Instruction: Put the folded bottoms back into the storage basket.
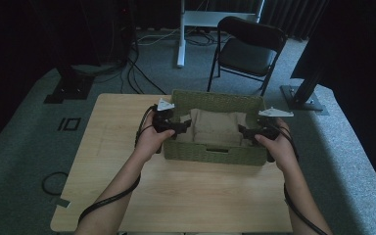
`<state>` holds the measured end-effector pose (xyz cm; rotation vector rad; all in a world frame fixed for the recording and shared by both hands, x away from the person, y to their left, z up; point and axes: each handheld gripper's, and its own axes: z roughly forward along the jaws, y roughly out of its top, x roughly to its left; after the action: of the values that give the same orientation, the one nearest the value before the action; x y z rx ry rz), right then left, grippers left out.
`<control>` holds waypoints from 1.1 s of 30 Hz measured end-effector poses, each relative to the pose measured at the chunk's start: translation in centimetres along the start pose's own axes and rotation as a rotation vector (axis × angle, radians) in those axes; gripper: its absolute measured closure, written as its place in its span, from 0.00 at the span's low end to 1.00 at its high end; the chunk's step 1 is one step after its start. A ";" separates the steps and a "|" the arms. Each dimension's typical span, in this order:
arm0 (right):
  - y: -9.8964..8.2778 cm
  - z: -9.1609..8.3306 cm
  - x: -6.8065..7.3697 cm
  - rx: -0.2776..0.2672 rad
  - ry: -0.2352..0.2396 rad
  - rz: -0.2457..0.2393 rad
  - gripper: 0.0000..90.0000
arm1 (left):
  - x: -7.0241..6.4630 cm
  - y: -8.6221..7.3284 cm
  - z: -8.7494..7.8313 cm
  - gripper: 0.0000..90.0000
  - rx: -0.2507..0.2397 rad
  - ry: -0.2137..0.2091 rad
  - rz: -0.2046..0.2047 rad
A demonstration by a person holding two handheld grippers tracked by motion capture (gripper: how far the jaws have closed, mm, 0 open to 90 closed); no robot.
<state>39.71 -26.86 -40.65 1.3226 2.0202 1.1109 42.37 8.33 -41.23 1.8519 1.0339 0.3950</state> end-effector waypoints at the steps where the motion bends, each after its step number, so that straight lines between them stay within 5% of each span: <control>1: -0.2 -0.2 0.1 -0.004 -0.001 -0.002 0.19 | 0.0 -0.2 -0.2 0.20 -0.001 -0.002 -0.005; 10: -2.6 -2.3 0.8 -0.044 -0.008 -0.019 0.18 | 0.5 -1.6 -2.0 0.18 -0.010 0.023 0.010; 17: -5.6 -3.4 1.4 -0.048 0.002 -0.011 0.18 | 1.5 -3.4 -3.0 0.18 -0.012 0.033 -0.020; 33: -10.8 -3.7 2.0 -0.039 -0.029 0.010 0.16 | 3.2 -7.2 -3.5 0.18 0.008 0.065 -0.065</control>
<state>30.51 -28.61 -47.49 1.3230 1.9637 1.1236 38.45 14.29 -46.07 1.8181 1.1383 0.4153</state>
